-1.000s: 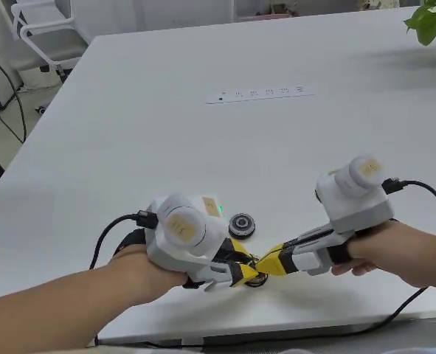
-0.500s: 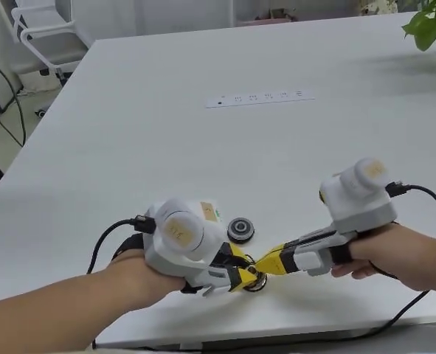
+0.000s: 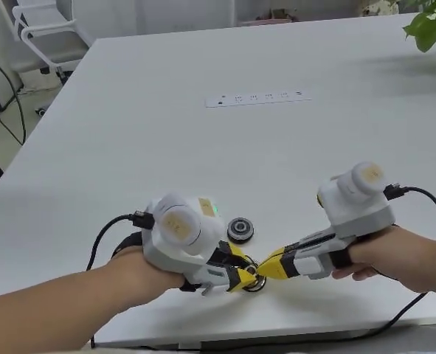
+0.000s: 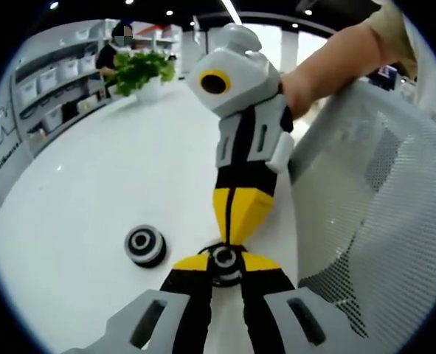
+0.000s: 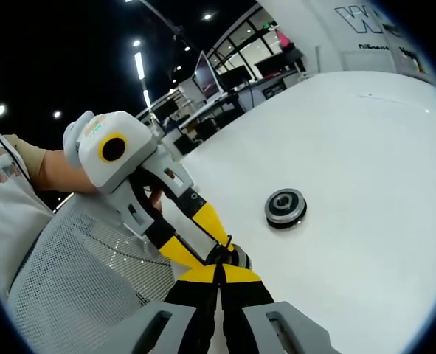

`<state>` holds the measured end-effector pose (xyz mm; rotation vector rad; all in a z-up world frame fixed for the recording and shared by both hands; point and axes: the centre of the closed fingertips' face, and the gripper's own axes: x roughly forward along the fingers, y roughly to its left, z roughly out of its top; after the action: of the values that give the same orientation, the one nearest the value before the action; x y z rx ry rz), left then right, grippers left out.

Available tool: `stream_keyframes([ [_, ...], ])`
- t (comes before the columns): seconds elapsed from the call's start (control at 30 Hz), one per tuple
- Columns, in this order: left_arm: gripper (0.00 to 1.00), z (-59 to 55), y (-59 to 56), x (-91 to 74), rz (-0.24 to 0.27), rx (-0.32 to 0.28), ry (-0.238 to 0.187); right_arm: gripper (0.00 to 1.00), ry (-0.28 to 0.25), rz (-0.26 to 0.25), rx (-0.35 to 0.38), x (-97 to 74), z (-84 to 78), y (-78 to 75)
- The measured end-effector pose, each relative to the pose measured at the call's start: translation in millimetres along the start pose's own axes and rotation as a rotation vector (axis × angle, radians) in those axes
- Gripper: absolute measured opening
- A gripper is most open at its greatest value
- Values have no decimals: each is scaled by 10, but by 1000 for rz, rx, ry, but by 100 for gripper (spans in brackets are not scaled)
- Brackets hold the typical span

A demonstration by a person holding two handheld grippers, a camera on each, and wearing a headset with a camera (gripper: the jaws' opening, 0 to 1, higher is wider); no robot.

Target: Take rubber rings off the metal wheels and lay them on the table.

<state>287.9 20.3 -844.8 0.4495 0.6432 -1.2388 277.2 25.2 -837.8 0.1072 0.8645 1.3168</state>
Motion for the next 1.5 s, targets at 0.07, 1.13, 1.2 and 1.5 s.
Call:
stream_keyframes([
  [0.07, 16, -1, -3, -8, -2, -9, 1, 0, -4, 0, 1, -4, 7, 4],
  [1.13, 39, 192, -83, -706, 41, -56, -138, 0, -58, 17, -3, -35, 194, 0],
  [1.2, 40, 184, -71, -759, 52, -59, -147, 0, -65, 21, -4, -36, 225, 8],
  [1.5, 46, 70, -15, -945, 96, -52, -141, 0, -71, 25, -11, -26, 298, 36],
])
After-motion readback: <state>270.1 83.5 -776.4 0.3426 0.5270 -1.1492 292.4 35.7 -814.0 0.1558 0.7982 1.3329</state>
